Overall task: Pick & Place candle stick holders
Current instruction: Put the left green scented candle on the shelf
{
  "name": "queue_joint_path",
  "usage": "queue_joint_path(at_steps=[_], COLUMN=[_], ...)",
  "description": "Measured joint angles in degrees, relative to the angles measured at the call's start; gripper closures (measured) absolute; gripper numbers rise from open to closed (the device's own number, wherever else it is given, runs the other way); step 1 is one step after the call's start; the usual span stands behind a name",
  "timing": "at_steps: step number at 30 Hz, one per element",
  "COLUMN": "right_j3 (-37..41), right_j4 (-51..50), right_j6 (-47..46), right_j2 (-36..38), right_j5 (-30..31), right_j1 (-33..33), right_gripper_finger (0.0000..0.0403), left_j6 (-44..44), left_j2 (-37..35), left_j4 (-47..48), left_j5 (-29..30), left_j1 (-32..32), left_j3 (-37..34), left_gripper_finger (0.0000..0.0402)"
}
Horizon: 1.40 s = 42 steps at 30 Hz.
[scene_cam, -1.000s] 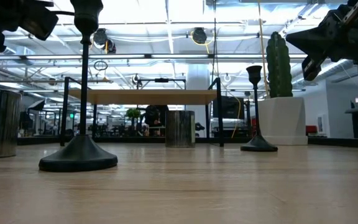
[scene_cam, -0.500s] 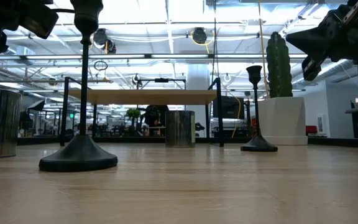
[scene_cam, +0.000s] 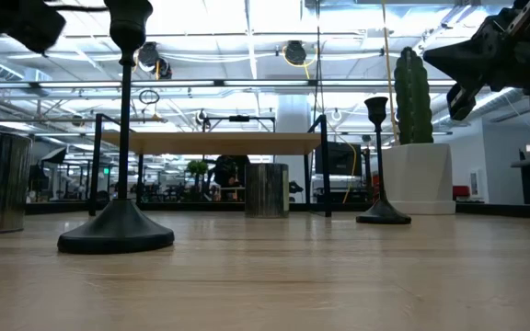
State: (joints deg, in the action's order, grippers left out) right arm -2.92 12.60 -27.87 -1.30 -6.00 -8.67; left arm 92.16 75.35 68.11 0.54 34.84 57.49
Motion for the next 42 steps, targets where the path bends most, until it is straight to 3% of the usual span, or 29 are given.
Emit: queue_joint_path(at_steps=[6,17,42], right_j3=[-0.02,-0.01,-0.01], right_j4=[0.00,0.00,0.02], right_j6=[0.06,0.04,0.04], right_j2=[0.00,0.01,0.02], right_j5=[0.00,0.00,0.00], right_j1=[0.00,0.00,-0.01], right_gripper_finger=[0.0401,0.0401,0.0401], left_j6=[8.58,14.70,10.70], left_j2=[0.00,0.02,0.02], left_j4=[-0.68,-8.76,-16.88], left_j5=[5.26,5.68,22.24], left_j1=[5.64,8.91,13.06], left_j3=[0.00,-7.96,-18.12], left_gripper_finger=[0.0002,0.0002,0.0002])
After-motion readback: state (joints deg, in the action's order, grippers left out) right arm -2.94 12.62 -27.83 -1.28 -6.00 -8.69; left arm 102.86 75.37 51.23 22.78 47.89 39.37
